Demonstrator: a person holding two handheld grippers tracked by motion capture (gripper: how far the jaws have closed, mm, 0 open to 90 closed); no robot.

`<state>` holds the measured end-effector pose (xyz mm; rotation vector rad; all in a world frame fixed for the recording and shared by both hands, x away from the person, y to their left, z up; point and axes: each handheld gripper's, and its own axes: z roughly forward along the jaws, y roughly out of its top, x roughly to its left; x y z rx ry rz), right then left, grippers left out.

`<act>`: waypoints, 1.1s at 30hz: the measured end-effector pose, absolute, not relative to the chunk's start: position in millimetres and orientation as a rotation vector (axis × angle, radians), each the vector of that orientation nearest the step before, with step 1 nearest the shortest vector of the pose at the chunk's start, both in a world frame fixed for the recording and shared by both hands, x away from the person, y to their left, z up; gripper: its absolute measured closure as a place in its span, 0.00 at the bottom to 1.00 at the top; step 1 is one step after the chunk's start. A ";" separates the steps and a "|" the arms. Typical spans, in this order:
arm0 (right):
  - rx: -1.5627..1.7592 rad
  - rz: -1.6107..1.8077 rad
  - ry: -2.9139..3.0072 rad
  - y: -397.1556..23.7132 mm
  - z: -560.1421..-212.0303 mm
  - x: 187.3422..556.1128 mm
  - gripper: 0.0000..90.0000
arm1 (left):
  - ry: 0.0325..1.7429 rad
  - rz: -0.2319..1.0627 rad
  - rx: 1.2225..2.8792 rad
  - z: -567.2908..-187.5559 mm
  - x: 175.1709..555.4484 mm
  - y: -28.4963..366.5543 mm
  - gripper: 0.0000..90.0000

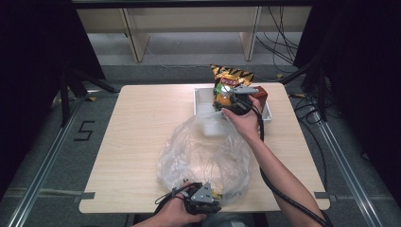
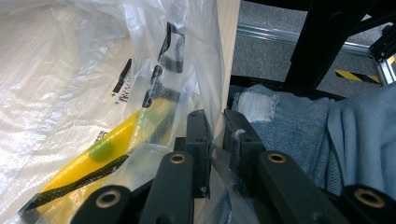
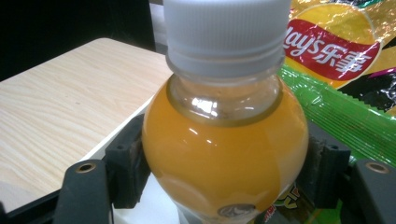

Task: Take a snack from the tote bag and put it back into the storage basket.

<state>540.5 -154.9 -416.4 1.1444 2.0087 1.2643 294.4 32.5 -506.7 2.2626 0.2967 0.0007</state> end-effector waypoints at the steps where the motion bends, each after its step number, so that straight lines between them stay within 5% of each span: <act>1: 1.148 1.263 2.010 -155.0 -417.2 540.6 0.34 | 0.297 0.001 2.263 -506.7 294.4 32.4 0.89; 33: 1.182 1.207 2.040 -157.7 -434.1 543.6 0.34 | 0.286 -0.013 2.264 -508.7 293.8 31.7 0.89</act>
